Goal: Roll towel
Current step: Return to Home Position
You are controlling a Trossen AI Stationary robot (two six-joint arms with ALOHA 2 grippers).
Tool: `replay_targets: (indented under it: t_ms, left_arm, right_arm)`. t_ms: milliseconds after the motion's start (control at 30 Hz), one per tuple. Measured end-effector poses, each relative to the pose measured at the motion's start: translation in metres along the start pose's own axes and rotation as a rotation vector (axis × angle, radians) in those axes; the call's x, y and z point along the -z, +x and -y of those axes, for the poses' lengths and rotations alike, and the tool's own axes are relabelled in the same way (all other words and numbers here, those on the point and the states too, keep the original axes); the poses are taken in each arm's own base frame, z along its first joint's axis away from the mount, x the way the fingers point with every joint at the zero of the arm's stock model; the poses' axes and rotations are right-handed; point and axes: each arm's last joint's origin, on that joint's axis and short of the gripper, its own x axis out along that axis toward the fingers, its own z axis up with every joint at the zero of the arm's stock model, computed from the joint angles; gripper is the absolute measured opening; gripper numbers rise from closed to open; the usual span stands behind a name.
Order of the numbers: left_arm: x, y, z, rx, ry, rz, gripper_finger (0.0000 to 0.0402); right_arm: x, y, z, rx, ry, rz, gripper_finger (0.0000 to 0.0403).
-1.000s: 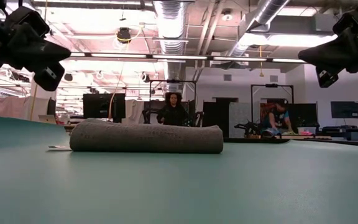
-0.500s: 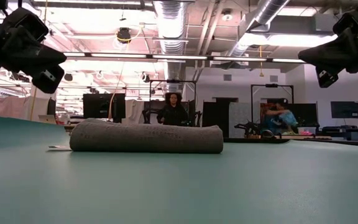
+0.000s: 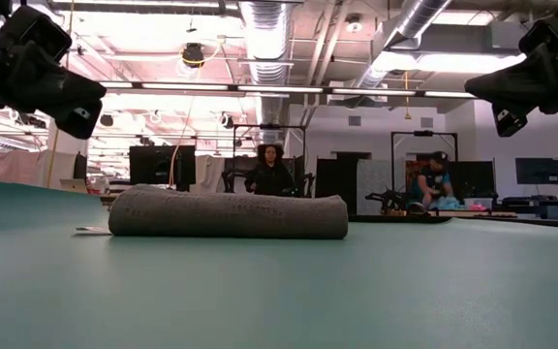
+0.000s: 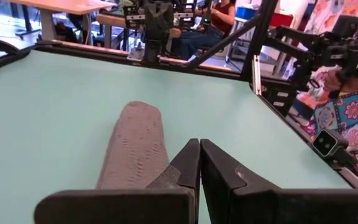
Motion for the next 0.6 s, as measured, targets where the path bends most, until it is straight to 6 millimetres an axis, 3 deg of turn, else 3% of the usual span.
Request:
replay_targets:
  t_ms: [600]
  left_arm:
    - [-0.0001,0.0000,0.0000,0.000,-0.115,0.001,0.0000]
  right_arm:
    - [0.0003,0.0000,0.0000,-0.002,0.008,-0.002,0.0027]
